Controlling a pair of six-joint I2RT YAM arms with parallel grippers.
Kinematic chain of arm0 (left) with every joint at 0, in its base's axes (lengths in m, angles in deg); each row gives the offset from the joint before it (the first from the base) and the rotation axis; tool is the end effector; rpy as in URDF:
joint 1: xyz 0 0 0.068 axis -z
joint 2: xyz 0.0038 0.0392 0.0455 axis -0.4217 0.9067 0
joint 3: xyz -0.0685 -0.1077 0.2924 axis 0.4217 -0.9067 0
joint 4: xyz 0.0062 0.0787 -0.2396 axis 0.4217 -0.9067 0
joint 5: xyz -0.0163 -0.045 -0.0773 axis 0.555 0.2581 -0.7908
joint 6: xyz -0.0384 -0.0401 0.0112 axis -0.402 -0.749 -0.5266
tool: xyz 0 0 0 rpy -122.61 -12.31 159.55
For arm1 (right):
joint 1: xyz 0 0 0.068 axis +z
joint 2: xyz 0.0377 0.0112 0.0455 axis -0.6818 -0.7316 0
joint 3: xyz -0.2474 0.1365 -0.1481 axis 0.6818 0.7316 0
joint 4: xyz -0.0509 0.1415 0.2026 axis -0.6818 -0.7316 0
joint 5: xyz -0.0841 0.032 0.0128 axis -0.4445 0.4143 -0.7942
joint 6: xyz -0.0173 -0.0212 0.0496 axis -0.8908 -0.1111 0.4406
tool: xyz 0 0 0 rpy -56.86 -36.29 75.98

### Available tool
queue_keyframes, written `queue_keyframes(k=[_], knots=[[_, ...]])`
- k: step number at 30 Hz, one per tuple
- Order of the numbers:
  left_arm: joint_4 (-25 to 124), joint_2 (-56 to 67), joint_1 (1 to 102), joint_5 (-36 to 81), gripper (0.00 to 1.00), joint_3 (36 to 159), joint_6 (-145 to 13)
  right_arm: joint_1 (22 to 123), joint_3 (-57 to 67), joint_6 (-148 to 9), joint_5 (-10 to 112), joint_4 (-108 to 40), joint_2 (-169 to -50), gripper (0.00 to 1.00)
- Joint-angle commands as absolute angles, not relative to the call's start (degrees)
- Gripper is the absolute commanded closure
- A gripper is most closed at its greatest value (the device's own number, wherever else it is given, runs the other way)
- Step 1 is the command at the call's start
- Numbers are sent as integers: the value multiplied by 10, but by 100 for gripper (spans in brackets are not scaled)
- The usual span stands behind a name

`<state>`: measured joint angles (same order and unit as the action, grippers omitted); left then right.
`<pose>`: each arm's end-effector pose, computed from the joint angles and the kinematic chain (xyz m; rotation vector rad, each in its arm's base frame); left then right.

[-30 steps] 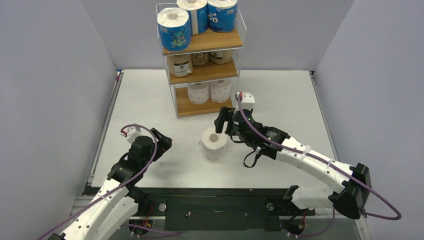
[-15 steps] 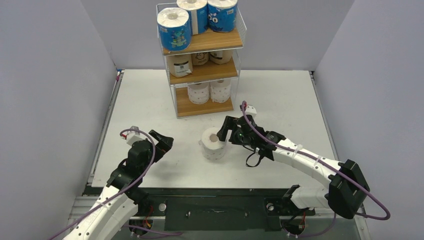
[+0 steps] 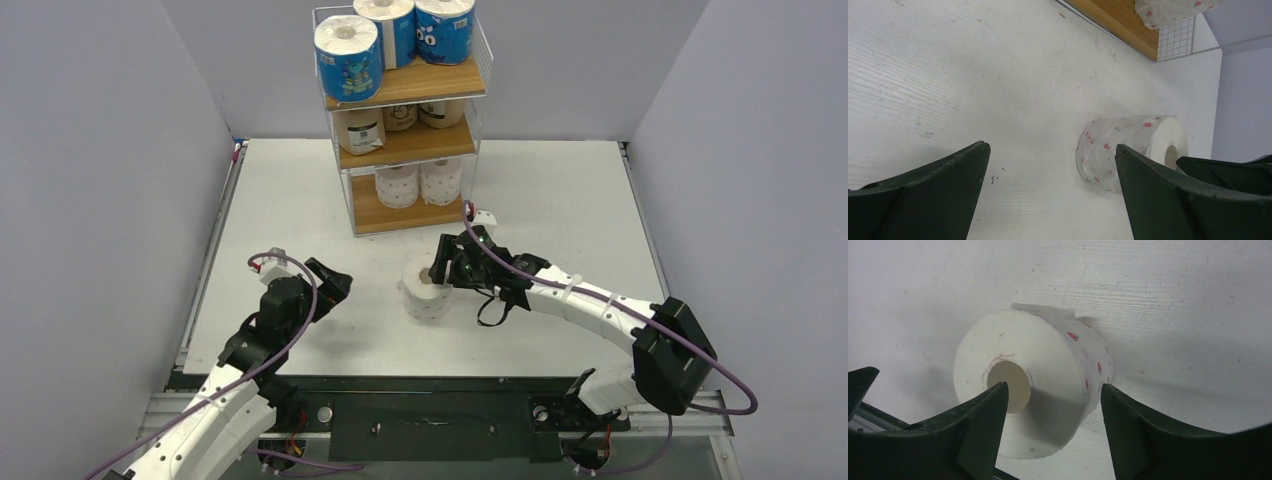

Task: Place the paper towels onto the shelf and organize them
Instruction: Pick up the paper towel from the center of the board.

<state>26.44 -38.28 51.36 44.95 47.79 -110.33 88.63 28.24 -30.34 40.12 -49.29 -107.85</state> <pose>0.0882 -0.0329 0.2429 -0.6995 2.0144 -0.6160 0.1996 0.2008 0.2894 0.0431 2.4338 0.7136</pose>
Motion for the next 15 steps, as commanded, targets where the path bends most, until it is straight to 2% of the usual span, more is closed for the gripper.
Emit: queue_keyframes(k=[1, 6, 15], knots=[[296, -376, 510, 439, 4, 487, -1091, 891, 254, -318, 391, -502, -1094, 37], [298, -372, 510, 436, 4, 484, -1090, 891, 249, -318, 390, -510, -1108, 43], [299, -370, 510, 436, 4, 482, -1089, 891, 242, -317, 396, -515, -1109, 62]])
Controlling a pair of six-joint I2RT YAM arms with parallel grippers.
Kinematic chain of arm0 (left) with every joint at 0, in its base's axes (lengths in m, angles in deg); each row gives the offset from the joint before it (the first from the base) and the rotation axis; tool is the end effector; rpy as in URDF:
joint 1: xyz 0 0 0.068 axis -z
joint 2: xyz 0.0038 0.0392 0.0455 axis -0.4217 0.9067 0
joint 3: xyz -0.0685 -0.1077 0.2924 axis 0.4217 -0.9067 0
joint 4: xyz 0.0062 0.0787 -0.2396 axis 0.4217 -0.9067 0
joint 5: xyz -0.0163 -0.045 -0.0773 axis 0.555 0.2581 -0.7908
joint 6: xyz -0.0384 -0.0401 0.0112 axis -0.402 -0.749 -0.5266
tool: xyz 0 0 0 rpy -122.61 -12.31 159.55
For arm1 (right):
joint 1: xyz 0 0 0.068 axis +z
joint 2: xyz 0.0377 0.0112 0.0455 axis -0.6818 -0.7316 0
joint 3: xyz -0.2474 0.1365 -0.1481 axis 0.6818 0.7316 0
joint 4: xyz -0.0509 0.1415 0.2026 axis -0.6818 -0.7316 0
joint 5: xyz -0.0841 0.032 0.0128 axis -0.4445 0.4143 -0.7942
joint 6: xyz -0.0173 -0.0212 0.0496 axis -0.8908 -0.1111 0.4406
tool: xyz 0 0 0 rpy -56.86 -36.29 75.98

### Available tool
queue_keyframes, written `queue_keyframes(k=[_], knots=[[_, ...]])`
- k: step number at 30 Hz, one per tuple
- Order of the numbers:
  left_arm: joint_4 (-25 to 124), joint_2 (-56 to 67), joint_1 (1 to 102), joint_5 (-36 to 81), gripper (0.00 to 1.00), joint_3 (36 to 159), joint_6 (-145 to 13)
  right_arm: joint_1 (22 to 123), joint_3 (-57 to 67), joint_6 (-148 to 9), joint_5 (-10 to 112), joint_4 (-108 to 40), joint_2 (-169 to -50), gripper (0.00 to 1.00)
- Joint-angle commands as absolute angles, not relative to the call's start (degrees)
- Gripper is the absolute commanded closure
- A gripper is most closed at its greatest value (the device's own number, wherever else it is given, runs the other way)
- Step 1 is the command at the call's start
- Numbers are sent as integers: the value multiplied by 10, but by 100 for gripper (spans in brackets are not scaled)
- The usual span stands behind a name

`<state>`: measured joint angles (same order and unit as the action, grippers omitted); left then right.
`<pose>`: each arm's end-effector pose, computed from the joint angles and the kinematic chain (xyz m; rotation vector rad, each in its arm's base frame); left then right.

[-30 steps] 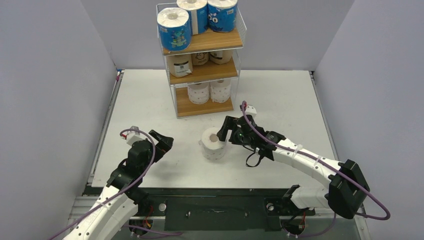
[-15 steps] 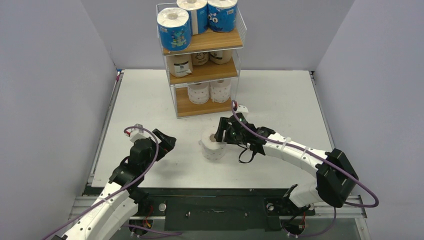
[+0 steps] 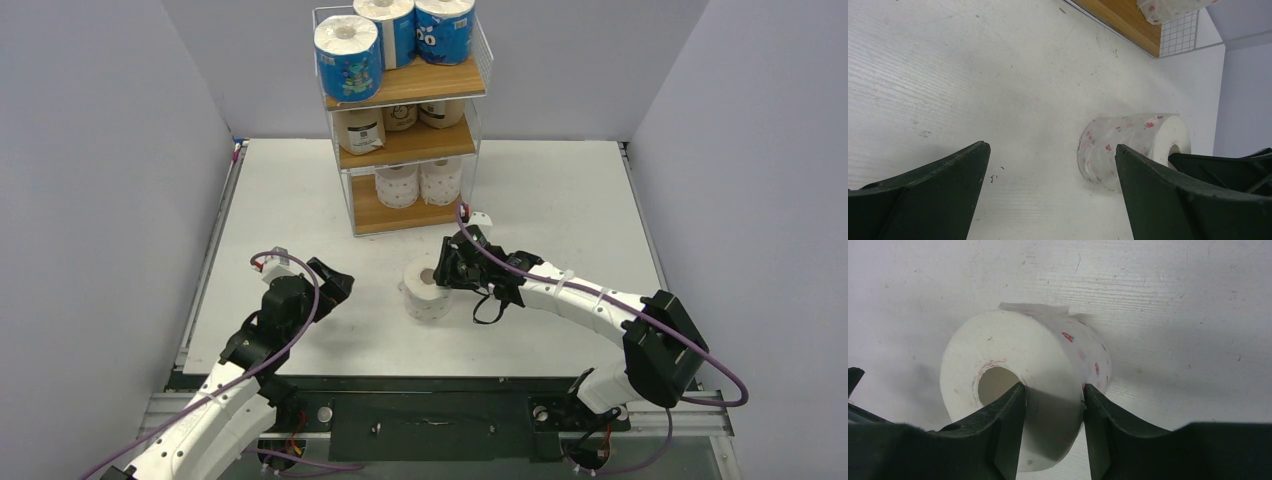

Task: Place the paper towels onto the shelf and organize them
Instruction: Pick up the paper towel from the center of the board, then place the paper towel on the shelf.

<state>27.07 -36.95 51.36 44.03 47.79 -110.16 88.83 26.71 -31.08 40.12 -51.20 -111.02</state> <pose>0.0913 -0.0351 0.2422 -0.6902 2.0346 -0.6208 0.2062 0.2090 0.2803 0.0210 2.4888 0.6611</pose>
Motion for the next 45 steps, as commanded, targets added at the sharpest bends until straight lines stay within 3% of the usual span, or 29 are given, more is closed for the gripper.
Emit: queue_keyframes(k=[1, 18, 45], knots=[[299, -371, 510, 436, 4, 483, -1089, 891, 241, -316, 396, -517, -1106, 63], [265, -394, 510, 459, 4, 489, -1089, 851, 179, -257, 377, -528, -1075, 69], [239, -419, 510, 474, 4, 484, -1084, 809, -51, -176, 365, -472, -1336, 72]])
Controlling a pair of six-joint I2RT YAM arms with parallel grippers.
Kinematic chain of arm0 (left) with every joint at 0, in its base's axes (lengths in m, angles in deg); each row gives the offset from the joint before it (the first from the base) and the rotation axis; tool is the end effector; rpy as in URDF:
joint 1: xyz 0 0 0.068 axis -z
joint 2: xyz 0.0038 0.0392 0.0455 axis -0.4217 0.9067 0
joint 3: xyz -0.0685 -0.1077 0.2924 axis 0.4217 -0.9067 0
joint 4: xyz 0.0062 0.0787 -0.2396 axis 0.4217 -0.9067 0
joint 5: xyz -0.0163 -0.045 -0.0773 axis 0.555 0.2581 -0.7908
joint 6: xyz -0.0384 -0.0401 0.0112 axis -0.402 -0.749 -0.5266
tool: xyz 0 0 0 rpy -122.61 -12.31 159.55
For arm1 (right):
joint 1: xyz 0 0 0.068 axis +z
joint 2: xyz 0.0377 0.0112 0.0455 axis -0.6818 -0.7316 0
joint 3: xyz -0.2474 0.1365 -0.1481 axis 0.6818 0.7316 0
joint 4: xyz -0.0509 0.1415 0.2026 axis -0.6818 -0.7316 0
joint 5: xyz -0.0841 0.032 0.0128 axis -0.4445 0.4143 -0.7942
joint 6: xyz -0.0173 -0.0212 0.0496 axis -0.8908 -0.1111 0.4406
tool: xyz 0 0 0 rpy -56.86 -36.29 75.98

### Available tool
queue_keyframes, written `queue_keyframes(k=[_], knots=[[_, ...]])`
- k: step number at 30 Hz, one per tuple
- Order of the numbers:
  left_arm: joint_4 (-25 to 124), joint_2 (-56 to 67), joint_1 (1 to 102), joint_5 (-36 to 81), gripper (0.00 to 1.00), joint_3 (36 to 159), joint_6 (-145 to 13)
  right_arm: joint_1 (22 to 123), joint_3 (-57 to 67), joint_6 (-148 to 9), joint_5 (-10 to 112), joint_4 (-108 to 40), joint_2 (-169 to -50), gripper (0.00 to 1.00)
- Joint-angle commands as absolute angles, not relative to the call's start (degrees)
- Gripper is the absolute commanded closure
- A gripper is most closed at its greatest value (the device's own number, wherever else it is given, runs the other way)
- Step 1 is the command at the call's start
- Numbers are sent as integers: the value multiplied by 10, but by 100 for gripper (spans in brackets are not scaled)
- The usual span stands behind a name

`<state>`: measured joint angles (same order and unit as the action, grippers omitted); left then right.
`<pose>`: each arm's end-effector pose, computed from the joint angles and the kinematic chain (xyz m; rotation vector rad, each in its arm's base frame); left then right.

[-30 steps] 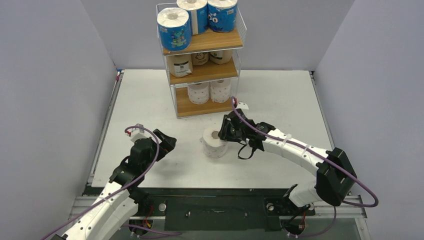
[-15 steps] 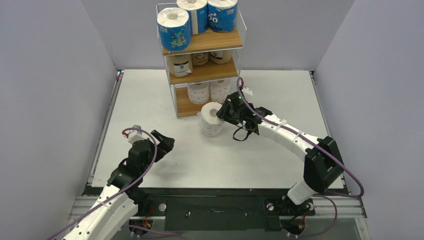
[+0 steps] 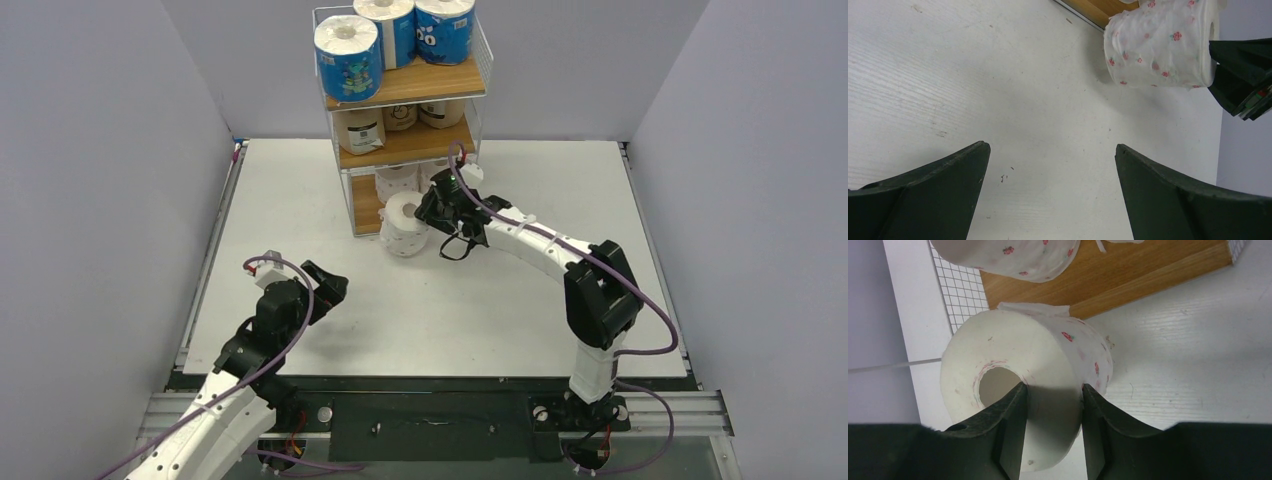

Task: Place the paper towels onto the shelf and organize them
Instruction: Place the paper towel on the shelf.

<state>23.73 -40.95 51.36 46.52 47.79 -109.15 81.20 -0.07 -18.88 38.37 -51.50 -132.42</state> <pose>0.0807 -0.0280 0.2417 -0.6912 2.0056 -0.5782 0.3326 0.2573 0.3032 0.4547 2.3650 0.7370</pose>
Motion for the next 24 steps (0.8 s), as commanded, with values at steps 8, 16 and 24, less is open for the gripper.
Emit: queue_keyframes(k=[8, 16, 24], knots=[[239, -427, 510, 471, 4, 473, -1089, 814, -91, -177, 347, -473, -1377, 73], [243, -426, 510, 465, 4, 468, -1093, 835, -138, -186, 309, -483, -1407, 74], [239, -431, 509, 467, 4, 465, -1093, 847, -179, -184, 307, -498, -1435, 74]])
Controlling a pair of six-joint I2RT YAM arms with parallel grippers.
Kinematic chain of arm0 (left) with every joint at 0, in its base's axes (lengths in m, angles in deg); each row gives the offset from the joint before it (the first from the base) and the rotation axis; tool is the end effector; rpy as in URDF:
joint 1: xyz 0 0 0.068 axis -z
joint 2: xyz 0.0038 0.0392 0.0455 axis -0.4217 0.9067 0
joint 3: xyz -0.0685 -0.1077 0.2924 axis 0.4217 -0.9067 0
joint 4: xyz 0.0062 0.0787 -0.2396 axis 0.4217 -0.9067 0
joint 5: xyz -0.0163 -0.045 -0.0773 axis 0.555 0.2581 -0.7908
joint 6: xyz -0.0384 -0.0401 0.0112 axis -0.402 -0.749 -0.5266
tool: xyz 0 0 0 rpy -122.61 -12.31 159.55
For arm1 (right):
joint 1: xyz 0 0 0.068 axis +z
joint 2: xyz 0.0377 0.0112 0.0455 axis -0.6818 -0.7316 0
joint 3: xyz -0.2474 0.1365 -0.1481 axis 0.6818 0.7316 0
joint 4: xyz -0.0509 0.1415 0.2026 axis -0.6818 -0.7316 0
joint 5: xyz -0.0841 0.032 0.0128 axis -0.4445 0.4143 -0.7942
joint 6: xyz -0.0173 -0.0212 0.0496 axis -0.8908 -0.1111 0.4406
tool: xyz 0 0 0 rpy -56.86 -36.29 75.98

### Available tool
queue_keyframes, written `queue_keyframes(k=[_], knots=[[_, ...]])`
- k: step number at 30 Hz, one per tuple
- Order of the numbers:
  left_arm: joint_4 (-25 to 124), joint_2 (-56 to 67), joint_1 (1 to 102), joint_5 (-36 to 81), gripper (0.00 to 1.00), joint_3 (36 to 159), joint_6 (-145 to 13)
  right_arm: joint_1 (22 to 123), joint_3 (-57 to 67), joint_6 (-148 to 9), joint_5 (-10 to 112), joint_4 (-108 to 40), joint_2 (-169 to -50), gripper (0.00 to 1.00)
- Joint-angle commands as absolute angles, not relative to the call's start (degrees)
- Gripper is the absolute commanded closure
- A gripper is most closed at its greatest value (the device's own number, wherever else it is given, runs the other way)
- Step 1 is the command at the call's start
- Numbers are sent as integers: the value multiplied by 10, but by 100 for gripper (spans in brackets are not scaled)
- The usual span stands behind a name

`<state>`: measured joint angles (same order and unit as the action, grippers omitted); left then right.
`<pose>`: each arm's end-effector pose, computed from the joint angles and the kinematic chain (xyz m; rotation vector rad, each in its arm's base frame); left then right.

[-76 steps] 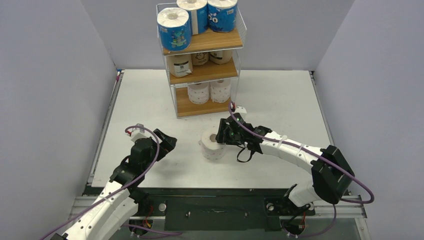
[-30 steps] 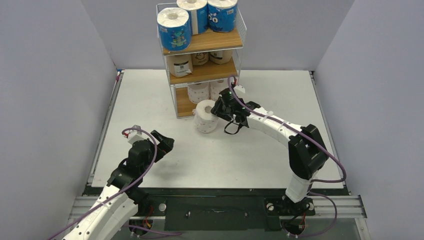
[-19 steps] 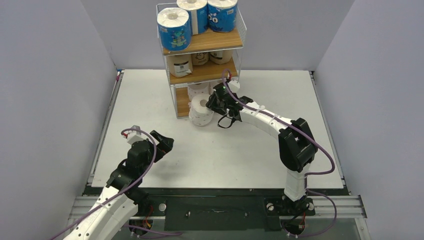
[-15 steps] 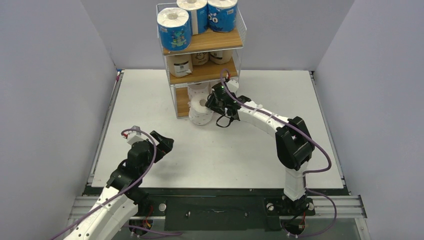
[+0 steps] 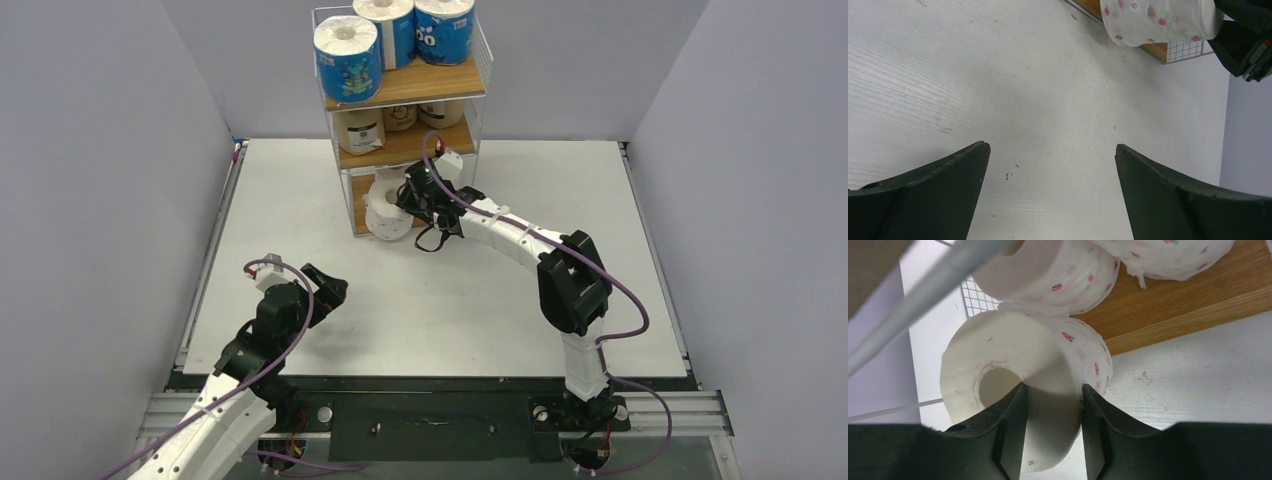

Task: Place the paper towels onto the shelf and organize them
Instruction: Place the paper towel on the shelf.

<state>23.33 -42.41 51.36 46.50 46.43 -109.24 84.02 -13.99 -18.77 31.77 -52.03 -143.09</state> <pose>0.0770 -0.0262 0.2346 -0.6932 2.0101 -0.5759 0.3673 0.3089 0.3022 0.4512 2.2788 0.6934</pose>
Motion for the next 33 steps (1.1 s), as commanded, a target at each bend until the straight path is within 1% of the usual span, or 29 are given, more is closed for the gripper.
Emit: queue_keyframes(k=[1, 17, 33], knots=[[239, -432, 509, 467, 4, 465, -1093, 848, -183, -184, 307, -499, -1439, 74], [236, -433, 509, 465, 4, 462, -1096, 851, -202, -175, 319, -506, -1471, 74], [235, -434, 510, 462, 4, 457, -1100, 856, -165, -173, 320, -505, -1467, 74]])
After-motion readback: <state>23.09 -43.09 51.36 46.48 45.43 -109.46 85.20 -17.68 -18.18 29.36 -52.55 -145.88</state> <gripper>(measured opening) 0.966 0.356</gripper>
